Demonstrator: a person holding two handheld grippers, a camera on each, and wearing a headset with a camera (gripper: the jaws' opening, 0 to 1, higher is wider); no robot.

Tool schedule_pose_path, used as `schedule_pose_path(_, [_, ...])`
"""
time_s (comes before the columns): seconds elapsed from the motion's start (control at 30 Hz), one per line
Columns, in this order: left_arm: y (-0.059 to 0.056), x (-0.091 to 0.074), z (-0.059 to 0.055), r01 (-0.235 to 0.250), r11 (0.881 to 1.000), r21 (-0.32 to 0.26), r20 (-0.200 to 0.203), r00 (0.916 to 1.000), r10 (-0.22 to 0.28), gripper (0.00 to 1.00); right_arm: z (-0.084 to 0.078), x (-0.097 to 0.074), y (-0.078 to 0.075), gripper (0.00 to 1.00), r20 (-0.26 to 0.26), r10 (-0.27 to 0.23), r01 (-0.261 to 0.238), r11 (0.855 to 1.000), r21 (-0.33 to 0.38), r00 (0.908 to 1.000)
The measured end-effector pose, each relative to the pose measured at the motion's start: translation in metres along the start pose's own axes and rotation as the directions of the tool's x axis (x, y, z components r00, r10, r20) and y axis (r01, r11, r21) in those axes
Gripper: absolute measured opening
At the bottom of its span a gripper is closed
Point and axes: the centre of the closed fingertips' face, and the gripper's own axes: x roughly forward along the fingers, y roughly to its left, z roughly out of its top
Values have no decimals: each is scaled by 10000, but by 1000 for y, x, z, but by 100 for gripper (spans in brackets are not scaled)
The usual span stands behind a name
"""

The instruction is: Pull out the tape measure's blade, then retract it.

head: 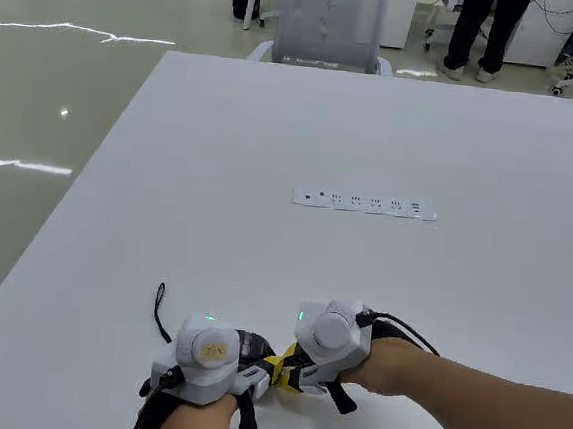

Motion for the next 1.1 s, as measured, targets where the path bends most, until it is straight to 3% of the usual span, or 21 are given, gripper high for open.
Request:
schedule_pose_path(0.4, [0, 0, 1, 49, 10000, -84, 120, 9999, -48, 61, 0, -1, 1, 15, -6, -110, 110, 9999, -23, 9999])
schedule_pose_path(0.57, [0, 0, 1, 222, 9997, -100, -129, 9997, -223, 61, 0, 0, 0, 16, -118, -268, 267, 9996, -46, 9996])
schedule_pose_path(0.9, [0, 0, 1, 847, 9964, -60, -173, 9962, -848, 61, -4, -3, 5, 34, -324, -354, 357, 9993, 81, 9988])
schedule_pose_path(1.1, [1, -7, 18, 1096, 9940, 28, 314, 9935, -1096, 66, -7, -11, 7, 42, -213, -518, 525, 9982, 298, 9984])
